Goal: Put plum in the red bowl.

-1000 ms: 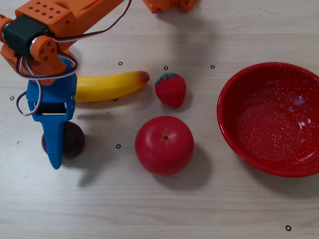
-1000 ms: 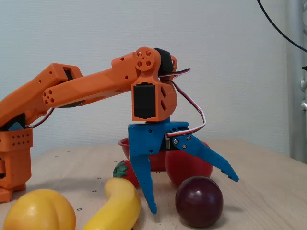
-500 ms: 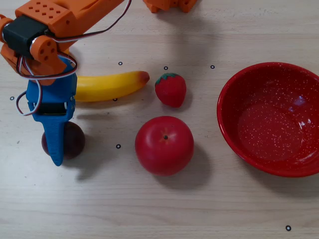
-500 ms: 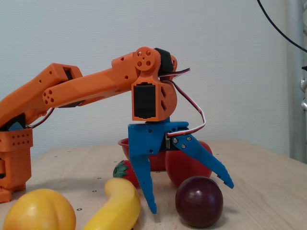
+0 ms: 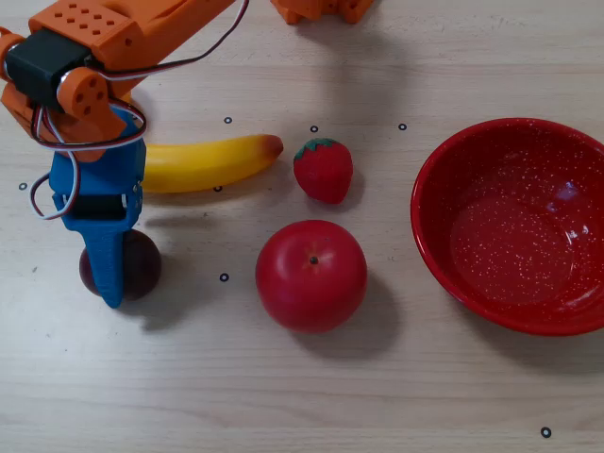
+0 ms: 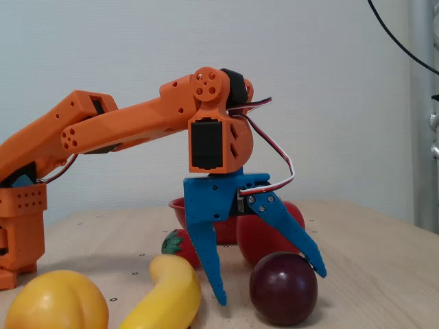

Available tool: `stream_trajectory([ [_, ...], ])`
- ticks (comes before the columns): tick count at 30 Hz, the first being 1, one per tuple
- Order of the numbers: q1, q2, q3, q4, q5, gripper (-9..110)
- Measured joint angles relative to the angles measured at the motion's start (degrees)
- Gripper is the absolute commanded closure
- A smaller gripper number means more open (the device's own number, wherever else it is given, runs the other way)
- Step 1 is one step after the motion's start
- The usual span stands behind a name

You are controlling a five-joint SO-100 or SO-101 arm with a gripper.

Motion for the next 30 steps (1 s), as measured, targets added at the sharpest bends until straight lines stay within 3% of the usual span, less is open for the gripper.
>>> stream_trajectory([
  [24, 0.0, 0.0, 0.0, 0.0, -0.1, 72],
  [30, 0.0, 0.1, -1.2, 0.0, -0.4, 80],
])
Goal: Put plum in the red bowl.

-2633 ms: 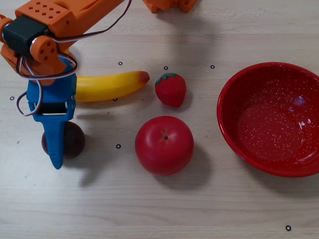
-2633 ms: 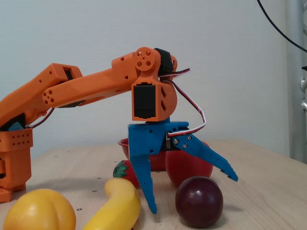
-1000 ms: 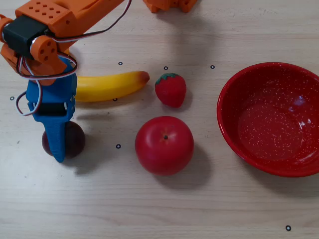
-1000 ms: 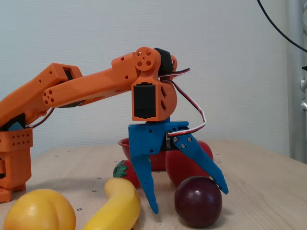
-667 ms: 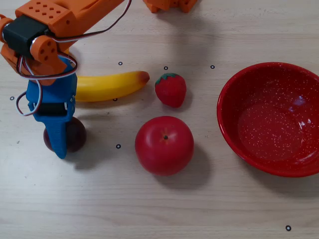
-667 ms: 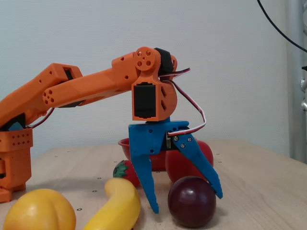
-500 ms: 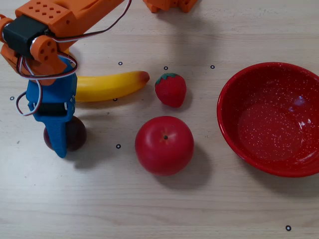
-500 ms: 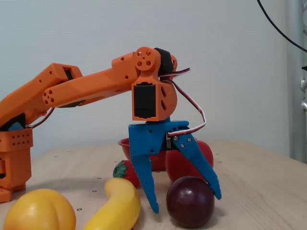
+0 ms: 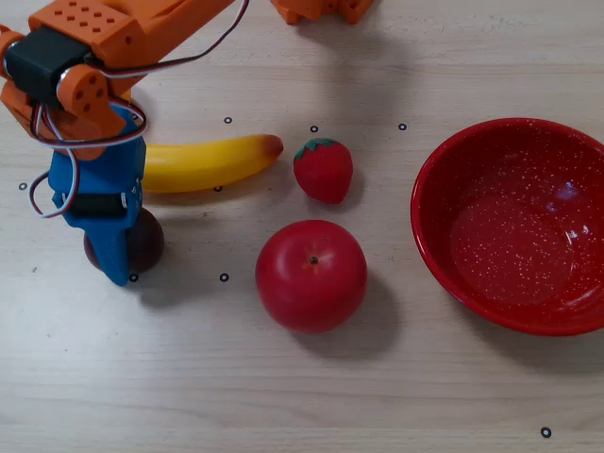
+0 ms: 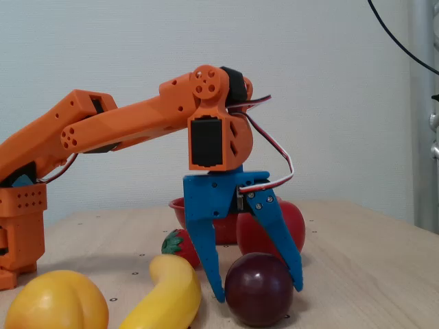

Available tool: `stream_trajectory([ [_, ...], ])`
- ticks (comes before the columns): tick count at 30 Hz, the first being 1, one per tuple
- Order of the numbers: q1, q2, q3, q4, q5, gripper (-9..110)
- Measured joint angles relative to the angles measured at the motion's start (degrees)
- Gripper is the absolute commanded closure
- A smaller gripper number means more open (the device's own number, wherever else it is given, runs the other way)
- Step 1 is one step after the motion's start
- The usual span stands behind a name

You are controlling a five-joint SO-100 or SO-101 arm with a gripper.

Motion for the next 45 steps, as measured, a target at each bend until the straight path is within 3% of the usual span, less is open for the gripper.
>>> stream_trajectory([
  [6, 0.0, 0.0, -1.1, 0.0, -0.1, 96],
  [11, 0.0, 0.0, -1.1, 0.0, -0.1, 101],
  [27, 0.0, 1.3, -0.6, 0.0, -0.1, 101],
  [45, 3.3, 42.8, 29.7, -0.4, -7.8, 101],
])
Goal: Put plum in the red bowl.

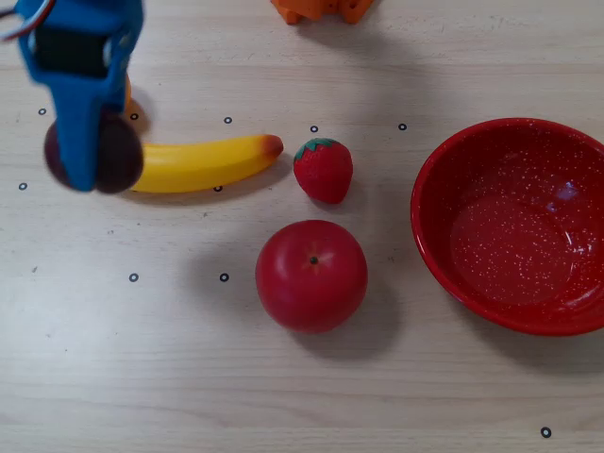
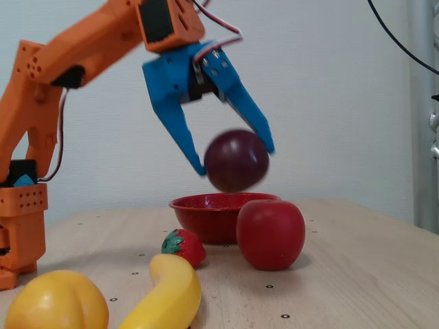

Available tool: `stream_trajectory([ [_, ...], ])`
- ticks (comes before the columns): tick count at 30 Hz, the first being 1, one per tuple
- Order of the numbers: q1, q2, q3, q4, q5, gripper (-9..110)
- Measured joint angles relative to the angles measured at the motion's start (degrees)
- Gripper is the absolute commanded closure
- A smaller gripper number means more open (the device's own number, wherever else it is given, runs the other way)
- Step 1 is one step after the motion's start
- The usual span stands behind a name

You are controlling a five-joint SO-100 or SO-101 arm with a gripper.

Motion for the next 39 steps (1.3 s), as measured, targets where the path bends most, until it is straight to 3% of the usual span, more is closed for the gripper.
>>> stream_trajectory([
  [14, 16.3, 22.7, 21.6, -12.0, -10.7, 101],
  [28, 37.9, 29.7, 37.8, -28.7, -20.7, 101],
  [39, 54.8, 33.7, 50.4, -34.0, -22.8, 101],
])
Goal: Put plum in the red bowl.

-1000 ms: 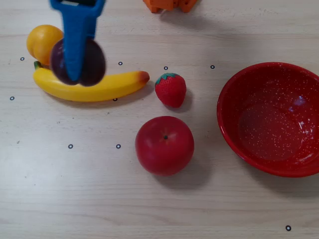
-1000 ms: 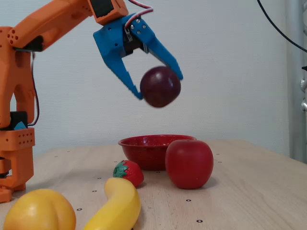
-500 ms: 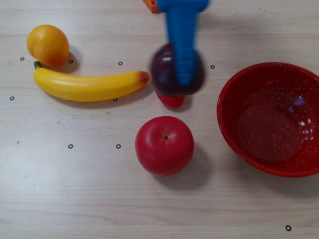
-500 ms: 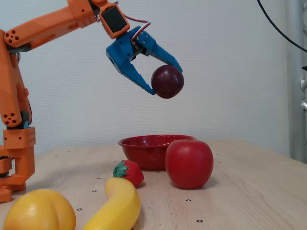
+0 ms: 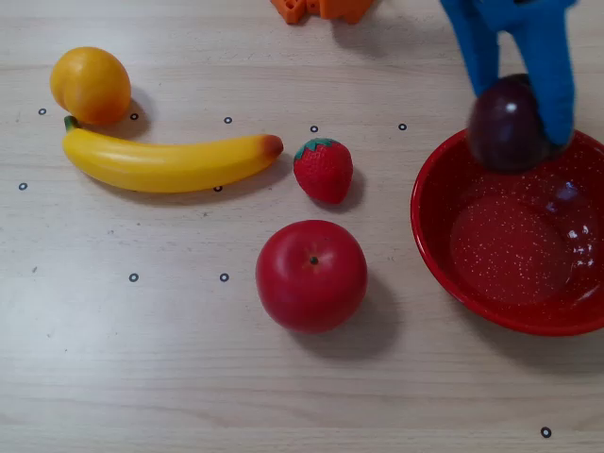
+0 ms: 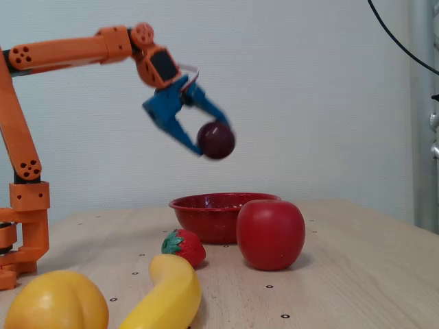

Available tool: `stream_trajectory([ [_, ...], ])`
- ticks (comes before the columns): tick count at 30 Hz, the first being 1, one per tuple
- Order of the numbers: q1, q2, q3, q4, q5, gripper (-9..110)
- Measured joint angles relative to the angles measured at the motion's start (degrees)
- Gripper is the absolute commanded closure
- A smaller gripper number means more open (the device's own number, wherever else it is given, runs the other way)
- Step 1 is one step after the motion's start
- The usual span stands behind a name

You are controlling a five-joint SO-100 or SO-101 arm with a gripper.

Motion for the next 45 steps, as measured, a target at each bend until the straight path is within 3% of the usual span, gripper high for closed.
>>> stream_trajectory([
  [10, 3.2, -12.0, 1.3, -3.4, 0.6, 99],
  [13, 3.3, -15.0, 1.3, -3.4, 1.1, 87],
  [17, 3.3, -18.6, 1.3, -3.4, 1.2, 59],
  [21, 3.3, -19.3, 1.3, -3.5, 1.2, 54],
  [25, 3.3, -19.3, 0.0, -3.5, 1.1, 57],
  [33, 1.9, -17.3, -6.9, -3.3, 0.9, 101],
  [39, -7.6, -5.1, -6.7, -2.2, -0.2, 101],
  [45, -20.0, 14.8, 11.8, -2.7, -0.7, 101],
])
